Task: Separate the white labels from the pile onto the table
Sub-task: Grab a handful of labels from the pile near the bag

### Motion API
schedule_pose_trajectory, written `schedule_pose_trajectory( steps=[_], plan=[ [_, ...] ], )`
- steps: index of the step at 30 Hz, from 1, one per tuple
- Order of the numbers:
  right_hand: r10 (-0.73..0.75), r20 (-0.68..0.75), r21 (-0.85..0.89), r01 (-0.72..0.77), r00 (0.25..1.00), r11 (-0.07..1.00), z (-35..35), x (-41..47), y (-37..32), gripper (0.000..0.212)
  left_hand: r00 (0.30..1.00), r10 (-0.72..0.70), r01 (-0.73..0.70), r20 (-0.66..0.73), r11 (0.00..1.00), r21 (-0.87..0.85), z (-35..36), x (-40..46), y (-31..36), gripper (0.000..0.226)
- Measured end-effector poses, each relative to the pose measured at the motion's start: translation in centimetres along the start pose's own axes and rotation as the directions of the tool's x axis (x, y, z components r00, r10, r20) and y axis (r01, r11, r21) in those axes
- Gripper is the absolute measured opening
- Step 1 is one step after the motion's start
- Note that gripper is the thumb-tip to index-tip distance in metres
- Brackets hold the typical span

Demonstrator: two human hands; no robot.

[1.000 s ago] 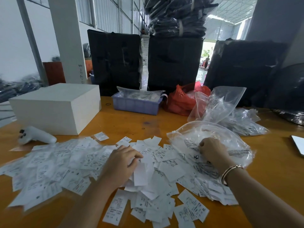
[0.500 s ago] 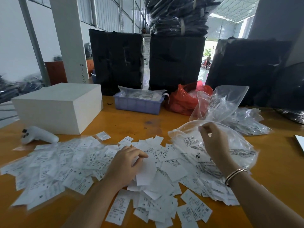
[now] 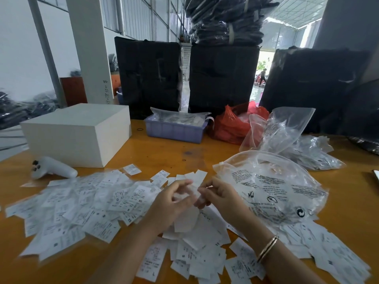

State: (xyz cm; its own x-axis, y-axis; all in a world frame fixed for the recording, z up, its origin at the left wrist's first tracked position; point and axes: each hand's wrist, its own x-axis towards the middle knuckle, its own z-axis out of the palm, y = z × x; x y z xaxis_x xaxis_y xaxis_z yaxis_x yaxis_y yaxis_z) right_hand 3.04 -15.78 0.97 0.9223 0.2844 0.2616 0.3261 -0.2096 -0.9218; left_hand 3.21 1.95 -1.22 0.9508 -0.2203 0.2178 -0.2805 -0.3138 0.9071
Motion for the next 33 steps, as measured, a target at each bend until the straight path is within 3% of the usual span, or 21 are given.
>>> schedule_pose_trajectory(
  steps=[2, 3, 6, 10, 17, 23, 27, 31, 33],
  plan=[
    [-0.006, -0.069, -0.025, 0.004, 0.998, 1.000, 0.1, 0.1, 0.5, 0.008, 0.996, 0.002, -0.002, -0.094, 1.000, -0.001, -0.1, 0.1, 0.0, 0.008],
    [-0.024, -0.135, -0.082, 0.013, 0.991, 0.997, 0.0, 0.2, 0.9, 0.008, 0.992, -0.007, 0.004, -0.123, 1.000, -0.023, -0.1, 0.1, 0.0, 0.004],
    [-0.132, -0.275, -0.472, -0.014, 0.952, 0.882, -0.4, 0.6, 1.9, 0.013, 0.985, -0.061, 0.032, -0.164, 0.984, -0.177, -0.2, 0.0, 0.2, 0.013],
    [0.052, -0.172, -0.754, -0.165, 0.984, 0.636, -0.5, 0.7, 3.2, 0.041, 0.985, -0.090, 0.039, -0.150, 0.949, -0.314, -0.4, -0.1, 0.6, 0.012],
    [-0.071, -0.189, -0.769, -0.103, 0.979, 0.630, -0.4, 0.4, 3.2, 0.033, 0.982, -0.098, 0.035, -0.162, 0.935, -0.353, -0.5, -0.2, 0.7, 0.015],
    [0.025, -0.153, -0.787, -0.138, 0.988, 0.601, -0.1, 0.4, 3.1, 0.042, 0.985, -0.099, 0.042, -0.139, 0.930, -0.366, -0.4, -0.2, 0.9, 0.014],
    [-0.038, -0.186, -0.763, -0.120, 0.982, 0.635, -0.2, 0.3, 3.0, 0.034, 0.981, -0.099, 0.028, -0.166, 0.923, -0.383, -0.4, -0.1, 0.7, 0.025],
    [-0.071, -0.209, -0.689, -0.095, 0.975, 0.719, -0.3, 0.3, 3.0, 0.026, 0.981, -0.112, 0.048, -0.160, 0.932, -0.358, -0.2, 0.0, 0.5, 0.004],
    [-0.091, -0.219, -0.621, -0.067, 0.971, 0.781, -0.4, 0.3, 3.1, 0.021, 0.982, -0.087, 0.031, -0.169, 0.951, -0.306, -0.1, 0.0, 0.4, 0.009]
  ],
)
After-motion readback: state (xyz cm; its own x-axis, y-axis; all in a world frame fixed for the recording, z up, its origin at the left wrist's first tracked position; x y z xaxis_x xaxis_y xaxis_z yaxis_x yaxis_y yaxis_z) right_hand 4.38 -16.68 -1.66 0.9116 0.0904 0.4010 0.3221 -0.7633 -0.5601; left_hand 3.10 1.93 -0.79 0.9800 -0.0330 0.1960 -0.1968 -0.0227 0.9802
